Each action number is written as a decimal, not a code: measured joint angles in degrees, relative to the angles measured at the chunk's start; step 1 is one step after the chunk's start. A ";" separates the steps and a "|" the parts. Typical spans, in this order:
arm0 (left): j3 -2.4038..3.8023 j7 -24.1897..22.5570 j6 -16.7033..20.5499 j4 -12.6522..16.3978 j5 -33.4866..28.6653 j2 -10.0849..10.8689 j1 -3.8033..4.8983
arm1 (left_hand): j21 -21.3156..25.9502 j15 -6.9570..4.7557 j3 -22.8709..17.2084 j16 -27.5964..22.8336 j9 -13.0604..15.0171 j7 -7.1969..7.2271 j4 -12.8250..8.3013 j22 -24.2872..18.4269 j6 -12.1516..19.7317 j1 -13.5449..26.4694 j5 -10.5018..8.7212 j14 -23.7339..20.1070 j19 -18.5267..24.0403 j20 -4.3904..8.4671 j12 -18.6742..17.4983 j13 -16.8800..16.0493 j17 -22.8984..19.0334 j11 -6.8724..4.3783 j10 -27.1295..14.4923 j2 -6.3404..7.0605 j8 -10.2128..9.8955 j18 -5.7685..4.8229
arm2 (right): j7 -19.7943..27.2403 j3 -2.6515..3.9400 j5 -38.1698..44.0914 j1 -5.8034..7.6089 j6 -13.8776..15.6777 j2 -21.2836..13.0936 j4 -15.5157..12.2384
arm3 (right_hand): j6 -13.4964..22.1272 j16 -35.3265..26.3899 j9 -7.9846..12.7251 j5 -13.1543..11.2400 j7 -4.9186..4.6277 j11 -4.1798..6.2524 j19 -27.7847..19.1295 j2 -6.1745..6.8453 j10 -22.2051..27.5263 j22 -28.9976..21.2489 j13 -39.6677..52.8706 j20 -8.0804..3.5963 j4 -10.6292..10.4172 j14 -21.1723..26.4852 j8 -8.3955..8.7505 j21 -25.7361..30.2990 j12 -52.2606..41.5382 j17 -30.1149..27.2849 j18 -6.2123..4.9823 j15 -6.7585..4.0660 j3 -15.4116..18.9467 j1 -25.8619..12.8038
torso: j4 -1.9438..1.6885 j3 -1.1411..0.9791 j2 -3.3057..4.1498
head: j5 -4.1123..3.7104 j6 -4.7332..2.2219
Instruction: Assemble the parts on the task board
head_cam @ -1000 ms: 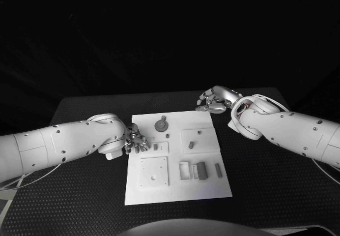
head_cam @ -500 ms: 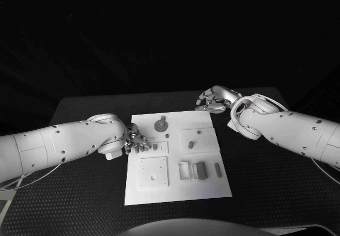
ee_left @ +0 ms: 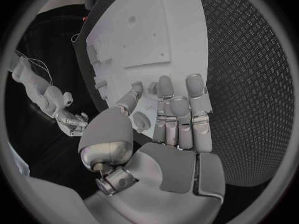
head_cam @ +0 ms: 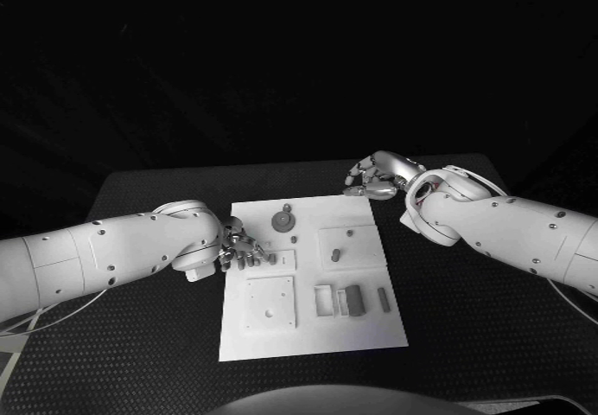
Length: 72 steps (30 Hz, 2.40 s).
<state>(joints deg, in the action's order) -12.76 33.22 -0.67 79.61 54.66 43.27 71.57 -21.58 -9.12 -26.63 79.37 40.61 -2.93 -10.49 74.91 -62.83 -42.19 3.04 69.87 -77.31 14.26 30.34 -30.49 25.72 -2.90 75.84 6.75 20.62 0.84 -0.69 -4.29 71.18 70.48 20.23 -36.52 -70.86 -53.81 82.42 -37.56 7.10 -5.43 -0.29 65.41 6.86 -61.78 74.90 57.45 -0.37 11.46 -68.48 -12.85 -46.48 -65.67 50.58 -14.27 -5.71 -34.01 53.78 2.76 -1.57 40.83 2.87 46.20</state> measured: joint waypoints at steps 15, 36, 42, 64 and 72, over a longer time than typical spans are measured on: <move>1.75 -1.64 2.90 0.57 -3.23 1.82 -0.01 | 1.85 0.89 0.13 -1.76 -0.79 -0.97 -1.93 -0.01 2.44 -0.91 0.00 -1.67 1.72 -0.28 -1.53 0.58 -0.82 1.06 -2.26 -0.49 -1.41 -0.02 | 0.00 0.00 0.00 -0.04 0.01 -0.10 0.09 | 0.01 0.00 0.01 0.00 -0.01 0.00 0.00 0.00 0.00 0.00 0.00 0.00 0.00 0.00 0.00 0.00 0.00 0.00 0.00 0.00 0.00 0.00 | 0.00 0.03 0.00 | -0.16 -0.30; 4.42 -22.84 10.78 -0.59 -5.45 1.43 1.32 | 14.64 9.41 -4.98 -16.86 -4.58 -6.72 -6.07 -8.00 14.45 -24.06 0.24 -12.38 12.43 -8.83 -15.00 8.91 -6.20 9.44 -18.24 -0.72 -5.81 0.12 | 0.00 -0.01 -0.01 -0.10 -0.01 -0.17 1.03 | 0.15 0.00 0.02 0.00 -0.15 0.00 0.00 0.00 0.00 0.00 0.00 0.00 0.00 0.00 0.00 0.00 0.00 0.04 0.00 0.00 0.00 0.00 | 0.00 0.01 -0.03 | -0.16 -1.12; 4.33 -28.28 11.52 -2.37 3.37 -1.83 1.28 | 13.32 8.67 -4.28 -16.18 -5.93 -5.39 -6.12 -7.95 14.87 -25.29 0.01 -8.50 8.69 -8.13 -18.87 11.86 -5.35 9.04 -18.84 -0.06 -6.48 0.93 | 0.00 0.00 -0.03 -0.11 -0.08 0.00 1.32 | 0.15 0.00 0.02 0.00 -0.15 0.00 0.00 0.00 0.00 0.00 0.00 0.00 0.00 0.00 0.00 0.00 0.00 0.04 0.00 0.00 0.00 0.00 | 0.08 0.01 0.04 | -0.10 -1.32; 1.18 -32.92 15.36 -6.60 32.14 -7.80 0.39 | 4.66 6.97 -0.06 -4.86 -8.28 -4.63 -6.08 -0.10 13.59 -26.25 0.01 1.49 -2.06 -6.38 -22.49 15.48 0.21 7.33 -14.53 1.85 -6.69 2.21 | 0.02 0.00 -0.44 -0.12 -0.32 0.30 1.73 | 0.10 0.00 -0.03 0.00 -0.10 0.00 0.00 0.00 -0.01 0.04 -0.05 0.00 0.00 0.00 0.00 0.00 0.00 0.03 0.00 0.00 0.00 0.00 | 0.10 -0.03 0.08 | -0.56 -1.19; 0.88 -32.91 14.40 -7.39 34.88 -8.64 -0.22 | 4.44 7.38 -0.07 -4.86 -8.46 -4.32 -6.08 0.04 12.87 -26.26 0.01 1.90 -2.26 -6.58 -23.52 16.22 0.21 7.35 -14.55 1.85 -6.36 2.76 | 0.04 0.00 -0.52 -0.12 -0.36 0.48 1.77 | 0.09 0.00 -0.02 0.00 -0.09 0.01 0.00 0.00 -0.01 0.03 -0.05 0.00 0.00 0.00 0.00 0.00 0.00 0.02 0.00 0.00 0.00 0.00 | 0.07 0.00 0.07 | -0.62 -1.14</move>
<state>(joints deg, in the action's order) -11.87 0.31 13.73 72.22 89.54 34.63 71.34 -17.14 -1.74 -26.69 74.51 32.15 -7.25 -16.57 74.95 -49.96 -68.45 3.05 71.78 -79.58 7.68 6.82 -14.27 25.93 4.46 61.28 8.60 14.26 3.60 -0.65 -4.29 70.66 70.36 19.87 -36.05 -69.08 -53.72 82.42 -37.58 7.10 -5.52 -0.28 65.41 6.86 -61.78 74.94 57.40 -0.37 11.46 -68.48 -12.85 -46.48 -65.67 50.60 -14.27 -5.71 -34.01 53.78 2.83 -1.57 40.90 2.26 45.06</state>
